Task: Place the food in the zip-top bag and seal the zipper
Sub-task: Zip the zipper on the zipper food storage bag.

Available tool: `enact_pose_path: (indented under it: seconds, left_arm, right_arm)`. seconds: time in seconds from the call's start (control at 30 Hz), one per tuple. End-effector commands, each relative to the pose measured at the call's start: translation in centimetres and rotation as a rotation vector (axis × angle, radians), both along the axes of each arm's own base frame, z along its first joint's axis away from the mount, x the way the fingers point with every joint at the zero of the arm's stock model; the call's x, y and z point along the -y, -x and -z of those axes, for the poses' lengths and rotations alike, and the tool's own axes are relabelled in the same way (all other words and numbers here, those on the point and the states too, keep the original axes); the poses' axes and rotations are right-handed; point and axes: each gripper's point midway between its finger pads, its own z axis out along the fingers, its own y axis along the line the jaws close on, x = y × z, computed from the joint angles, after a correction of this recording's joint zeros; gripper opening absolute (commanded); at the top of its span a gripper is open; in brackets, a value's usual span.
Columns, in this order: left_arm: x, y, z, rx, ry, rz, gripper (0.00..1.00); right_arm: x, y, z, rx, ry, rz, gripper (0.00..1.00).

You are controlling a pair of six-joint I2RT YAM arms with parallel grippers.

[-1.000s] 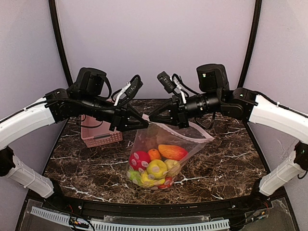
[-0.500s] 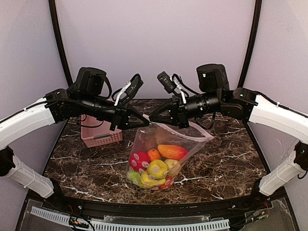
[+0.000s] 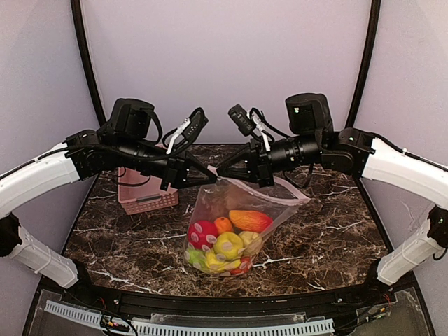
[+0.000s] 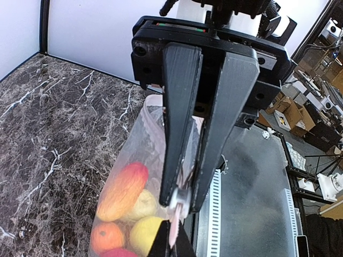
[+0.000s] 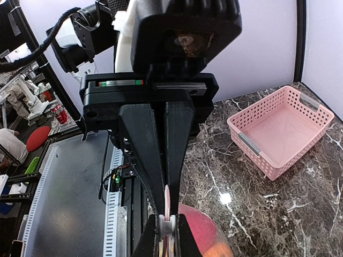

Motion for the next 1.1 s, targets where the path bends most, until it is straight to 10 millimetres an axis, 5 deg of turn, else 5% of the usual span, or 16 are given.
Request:
enact_pose_path:
  seconds: [0.0, 1.07]
  left_arm:
    - [-1.0, -0.4, -0.9, 0.027, 0.022, -0.039, 0.01]
    - [-2.8, -2.9, -0.8, 0.015, 0.031, -0.167, 0.01]
  right_arm:
    - [0.6, 0.5, -0.1, 0.013, 0.011, 0.002, 0.0]
    - [1.9, 0.0, 0.4, 0.035, 0.041, 0.074, 0.0]
